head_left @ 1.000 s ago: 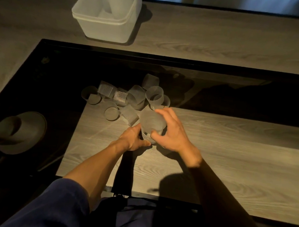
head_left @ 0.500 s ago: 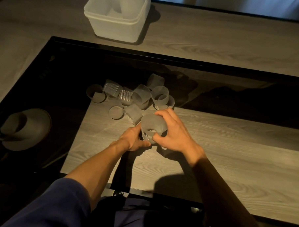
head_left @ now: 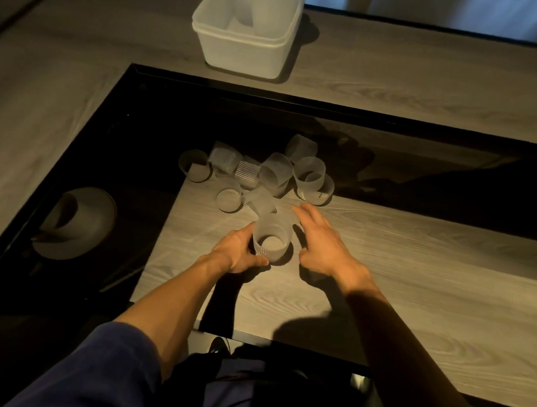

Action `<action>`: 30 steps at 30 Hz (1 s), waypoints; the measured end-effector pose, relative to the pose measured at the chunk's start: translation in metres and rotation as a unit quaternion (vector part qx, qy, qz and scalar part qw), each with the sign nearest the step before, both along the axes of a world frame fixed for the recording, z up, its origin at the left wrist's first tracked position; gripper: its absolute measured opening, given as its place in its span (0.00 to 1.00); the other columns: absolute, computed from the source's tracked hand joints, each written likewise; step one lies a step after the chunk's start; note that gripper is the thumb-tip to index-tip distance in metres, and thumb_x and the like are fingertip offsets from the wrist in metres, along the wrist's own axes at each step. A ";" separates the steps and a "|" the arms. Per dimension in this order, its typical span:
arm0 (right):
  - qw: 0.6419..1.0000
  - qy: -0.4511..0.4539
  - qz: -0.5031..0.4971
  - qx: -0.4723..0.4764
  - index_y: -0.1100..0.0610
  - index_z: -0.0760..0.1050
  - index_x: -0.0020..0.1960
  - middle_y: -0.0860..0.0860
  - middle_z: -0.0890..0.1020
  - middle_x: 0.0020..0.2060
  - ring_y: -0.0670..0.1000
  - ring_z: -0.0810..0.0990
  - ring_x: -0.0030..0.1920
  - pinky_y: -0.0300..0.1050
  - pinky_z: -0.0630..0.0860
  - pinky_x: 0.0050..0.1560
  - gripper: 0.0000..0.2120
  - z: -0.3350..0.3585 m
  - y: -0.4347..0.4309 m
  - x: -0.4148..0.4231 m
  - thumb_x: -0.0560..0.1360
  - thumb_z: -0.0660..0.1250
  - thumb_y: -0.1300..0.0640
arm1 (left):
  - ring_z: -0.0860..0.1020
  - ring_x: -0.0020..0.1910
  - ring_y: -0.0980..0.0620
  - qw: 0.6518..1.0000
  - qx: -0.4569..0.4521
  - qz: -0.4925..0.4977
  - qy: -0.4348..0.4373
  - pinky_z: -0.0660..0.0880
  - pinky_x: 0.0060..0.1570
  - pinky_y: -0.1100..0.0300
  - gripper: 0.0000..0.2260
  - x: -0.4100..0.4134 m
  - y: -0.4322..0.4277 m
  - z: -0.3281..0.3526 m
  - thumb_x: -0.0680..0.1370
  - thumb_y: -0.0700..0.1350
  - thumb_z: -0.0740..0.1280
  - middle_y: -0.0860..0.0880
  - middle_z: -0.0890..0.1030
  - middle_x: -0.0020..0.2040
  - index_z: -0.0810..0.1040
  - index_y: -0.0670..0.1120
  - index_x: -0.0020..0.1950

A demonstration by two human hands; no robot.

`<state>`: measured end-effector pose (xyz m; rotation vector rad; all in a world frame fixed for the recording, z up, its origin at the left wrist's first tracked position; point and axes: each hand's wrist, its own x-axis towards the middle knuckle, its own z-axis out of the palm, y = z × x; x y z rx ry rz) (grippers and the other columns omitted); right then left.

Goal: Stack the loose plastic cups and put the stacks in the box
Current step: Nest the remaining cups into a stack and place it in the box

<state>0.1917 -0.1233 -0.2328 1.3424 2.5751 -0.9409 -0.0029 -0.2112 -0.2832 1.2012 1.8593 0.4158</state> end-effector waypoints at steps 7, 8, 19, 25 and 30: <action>0.994 -0.030 0.064 0.085 0.48 0.49 0.83 0.48 0.49 0.83 0.54 0.47 0.82 0.60 0.53 0.79 0.50 -0.020 0.002 -0.046 0.71 0.74 0.66 | 0.75 0.60 0.52 0.999 -0.003 0.041 0.010 0.72 0.63 0.55 0.37 -0.032 -0.021 0.000 0.69 0.46 0.80 0.51 0.79 0.61 0.68 0.55 0.73; 0.993 -0.032 0.076 0.089 0.48 0.47 0.83 0.48 0.47 0.83 0.54 0.45 0.82 0.60 0.51 0.79 0.52 -0.023 0.004 -0.053 0.71 0.75 0.65 | 0.74 0.60 0.53 0.999 -0.004 0.044 0.011 0.71 0.62 0.56 0.37 -0.036 -0.024 0.001 0.69 0.46 0.80 0.52 0.79 0.61 0.68 0.55 0.73; 0.977 -0.083 0.075 0.179 0.49 0.51 0.82 0.54 0.65 0.68 0.57 0.63 0.68 0.54 0.68 0.67 0.50 -0.038 0.003 -0.099 0.69 0.76 0.60 | 0.77 0.63 0.48 0.997 -0.016 0.068 0.014 0.74 0.67 0.48 0.39 -0.061 -0.039 -0.001 0.66 0.50 0.81 0.52 0.80 0.61 0.67 0.58 0.73; 0.973 -0.043 0.044 0.221 0.53 0.67 0.74 0.54 0.68 0.66 0.56 0.65 0.67 0.54 0.71 0.65 0.33 -0.040 0.001 -0.084 0.72 0.75 0.56 | 0.77 0.63 0.49 0.998 -0.021 0.063 0.000 0.73 0.67 0.48 0.38 -0.063 -0.038 -0.002 0.67 0.49 0.81 0.52 0.80 0.60 0.67 0.59 0.73; 0.957 0.163 -0.221 0.091 0.48 0.69 0.60 0.47 0.76 0.55 0.50 0.76 0.56 0.50 0.78 0.55 0.24 -0.033 -0.011 -0.079 0.70 0.77 0.44 | 0.76 0.64 0.47 0.998 -0.014 0.060 -0.001 0.72 0.68 0.46 0.36 -0.062 -0.037 -0.003 0.68 0.48 0.80 0.50 0.80 0.62 0.68 0.57 0.73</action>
